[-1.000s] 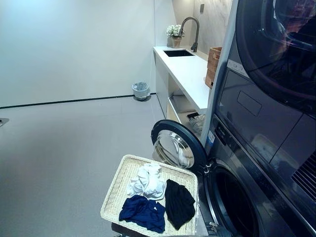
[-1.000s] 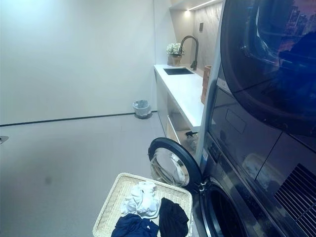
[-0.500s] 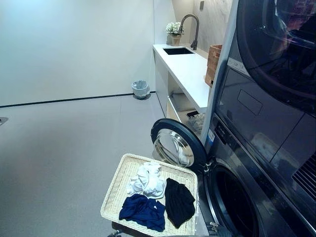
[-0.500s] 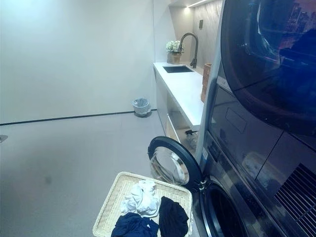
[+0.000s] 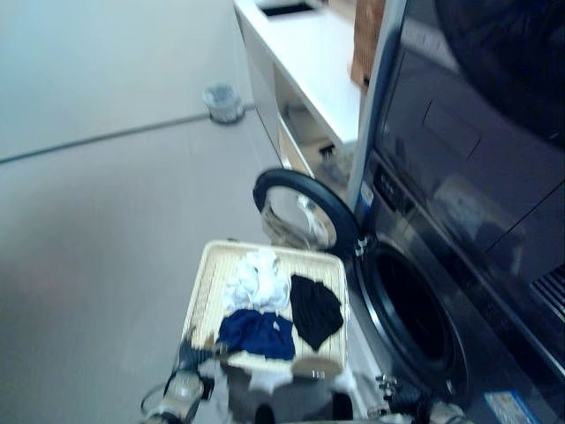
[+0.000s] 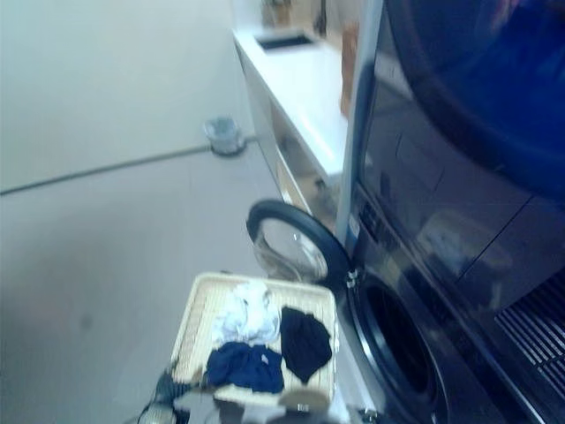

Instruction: Put the clothes into the washing machine.

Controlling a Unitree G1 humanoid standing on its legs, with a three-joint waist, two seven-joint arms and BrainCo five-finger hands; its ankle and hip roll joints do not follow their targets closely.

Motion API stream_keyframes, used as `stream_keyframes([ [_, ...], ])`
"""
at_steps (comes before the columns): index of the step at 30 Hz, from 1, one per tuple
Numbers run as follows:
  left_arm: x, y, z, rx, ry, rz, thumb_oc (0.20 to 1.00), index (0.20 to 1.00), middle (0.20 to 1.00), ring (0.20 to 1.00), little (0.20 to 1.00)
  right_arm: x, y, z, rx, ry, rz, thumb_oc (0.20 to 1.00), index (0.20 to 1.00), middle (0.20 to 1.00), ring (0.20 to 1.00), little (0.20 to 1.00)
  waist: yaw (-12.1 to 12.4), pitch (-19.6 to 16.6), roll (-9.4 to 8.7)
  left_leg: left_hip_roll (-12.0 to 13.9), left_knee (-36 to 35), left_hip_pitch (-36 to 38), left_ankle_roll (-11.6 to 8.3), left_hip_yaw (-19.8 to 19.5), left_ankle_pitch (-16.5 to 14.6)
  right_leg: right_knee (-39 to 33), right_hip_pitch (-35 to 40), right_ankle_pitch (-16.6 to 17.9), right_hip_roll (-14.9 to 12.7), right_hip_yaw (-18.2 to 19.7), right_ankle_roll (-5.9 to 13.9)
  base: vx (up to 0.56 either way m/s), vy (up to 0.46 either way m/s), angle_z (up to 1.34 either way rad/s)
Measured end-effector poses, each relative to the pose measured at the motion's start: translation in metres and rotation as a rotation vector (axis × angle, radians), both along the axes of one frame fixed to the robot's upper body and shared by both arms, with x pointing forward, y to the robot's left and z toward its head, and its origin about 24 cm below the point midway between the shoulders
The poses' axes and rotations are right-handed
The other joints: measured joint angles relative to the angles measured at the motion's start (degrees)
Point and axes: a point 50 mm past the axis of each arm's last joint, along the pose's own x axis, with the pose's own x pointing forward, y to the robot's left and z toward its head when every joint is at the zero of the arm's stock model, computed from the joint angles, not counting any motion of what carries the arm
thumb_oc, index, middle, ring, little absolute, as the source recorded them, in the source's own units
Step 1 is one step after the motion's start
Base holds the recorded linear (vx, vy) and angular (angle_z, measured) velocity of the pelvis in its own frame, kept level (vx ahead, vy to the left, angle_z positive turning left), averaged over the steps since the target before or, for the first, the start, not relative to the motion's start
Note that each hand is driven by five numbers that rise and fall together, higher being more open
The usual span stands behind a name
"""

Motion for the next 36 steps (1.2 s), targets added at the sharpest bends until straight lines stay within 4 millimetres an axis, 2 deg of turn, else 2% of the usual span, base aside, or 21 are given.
stream_keyframes([
  [3,0.033,-0.002,0.029,0.007,-0.127,0.018,1.000,1.000,1.000,1.000,1.000,0.032,0.009,0.016,0.007,-0.083,0.038,1.000,1.000,1.000,1.000,1.000,-1.98,4.50,-0.10,-0.45,1.23,-2.68,0.26,0.97,0.02,1.21,-3.53,0.60,-0.13,1.82,0.08,-0.09,0.080,-0.28],
  [6,0.056,0.005,0.055,0.036,-0.205,0.026,1.000,1.000,1.000,1.000,1.000,0.059,0.015,0.034,0.017,-0.161,0.056,1.000,1.000,1.000,1.000,1.000,-2.84,7.62,-0.25,-0.59,2.60,-5.63,0.51,2.20,-0.31,3.02,-7.49,0.91,-0.17,3.67,0.16,-0.07,0.049,-0.35],
  [10,0.092,0.022,0.109,0.074,-0.355,0.060,1.000,1.000,1.000,1.000,1.000,0.089,0.028,0.058,0.072,-0.276,0.070,1.000,1.000,1.000,1.000,1.000,-3.46,11.61,-1.17,-1.05,4.37,-10.22,0.84,3.44,-0.60,6.13,-13.79,1.09,-0.36,5.68,0.37,-0.06,0.042,-0.26],
  [12,0.098,0.025,0.120,0.085,-0.378,0.066,1.000,1.000,1.000,1.000,1.000,0.092,0.032,0.061,0.090,-0.296,0.073,1.000,1.000,1.000,1.000,1.000,-4.29,11.81,-1.41,-1.17,5.06,-11.66,1.06,3.48,-0.84,6.78,-15.34,1.14,-0.45,6.22,0.44,-0.04,0.056,-0.11],
  [13,0.105,0.028,0.133,0.099,-0.411,0.074,1.000,1.000,1.000,1.000,1.000,0.094,0.037,0.064,0.101,-0.316,0.089,1.000,1.000,1.000,1.000,1.000,-4.80,12.10,-1.80,-1.29,6.21,-13.43,1.27,3.75,-1.27,7.55,-17.20,1.18,-0.51,6.79,0.52,-0.03,0.073,-0.15],
  [17,0.114,0.031,0.154,0.139,-0.451,0.092,1.000,1.000,1.000,1.000,1.000,0.099,0.043,0.070,0.106,-0.352,0.095,1.000,1.000,1.000,1.000,1.000,-5.97,12.57,-2.55,-1.60,9.51,-17.39,1.56,3.92,-2.60,9.82,-21.50,1.29,-0.66,8.59,0.78,0.00,0.039,-0.20],
  [21,0.123,0.036,0.175,0.182,-0.480,0.123,1.000,1.000,1.000,1.000,1.000,0.097,0.041,0.069,0.097,-0.354,0.094,1.000,1.000,1.000,1.000,1.000,-7.64,12.69,-3.09,-1.66,12.65,-20.79,1.65,3.68,-3.62,11.53,-24.60,1.14,-0.75,9.27,1.14,0.00,-0.025,-0.09],
  [22,0.129,0.036,0.190,0.185,-0.513,0.149,1.000,1.000,1.000,1.000,1.000,0.097,0.038,0.070,0.096,-0.357,0.081,1.000,1.000,1.000,1.000,1.000,-7.94,12.70,-3.12,-1.60,13.86,-23.22,1.67,3.68,-3.62,12.34,-26.85,1.17,-0.76,9.42,1.19,0.00,-0.070,0.00],
  [25,0.133,0.043,0.212,0.175,-0.554,0.242,1.000,1.000,1.000,1.000,1.000,0.098,0.038,0.071,0.106,-0.364,0.063,1.000,1.000,1.000,1.000,1.000,-8.77,12.87,-3.62,-1.06,16.20,-27.09,1.46,3.35,-3.78,13.13,-30.00,1.48,-0.39,9.42,1.22,-0.01,-0.058,0.01],
  [30,0.140,0.047,0.243,0.195,-0.612,0.305,1.000,1.000,1.000,1.000,1.000,0.101,0.038,0.077,0.149,-0.408,0.024,1.000,1.000,1.000,1.000,1.000,-9.07,12.81,-4.59,-0.61,18.73,-32.81,1.27,3.10,-3.90,14.10,-35.11,2.22,-0.13,9.42,1.03,0.00,-0.028,-0.02],
  [33,0.141,0.047,0.248,0.218,-0.594,0.308,1.000,1.000,1.000,1.000,1.000,0.103,0.040,0.079,0.166,-0.423,0.018,1.000,1.000,1.000,1.000,1.000,-9.29,12.87,-4.72,-0.61,19.48,-33.95,1.40,2.70,-4.07,14.09,-35.88,2.45,-0.07,9.46,1.06,0.00,0.000,0.00],
  [36,0.142,0.056,0.263,0.355,-0.501,0.288,1.000,1.000,1.000,1.000,1.000,0.110,0.054,0.092,0.230,-0.487,0.040,1.000,1.000,1.000,1.000,1.000,-10.46,12.62,-5.17,-0.93,20.88,-36.92,1.41,1.85,-4.46,14.68,-38.42,2.56,-0.23,9.49,1.30,-0.02,0.015,0.03],
])
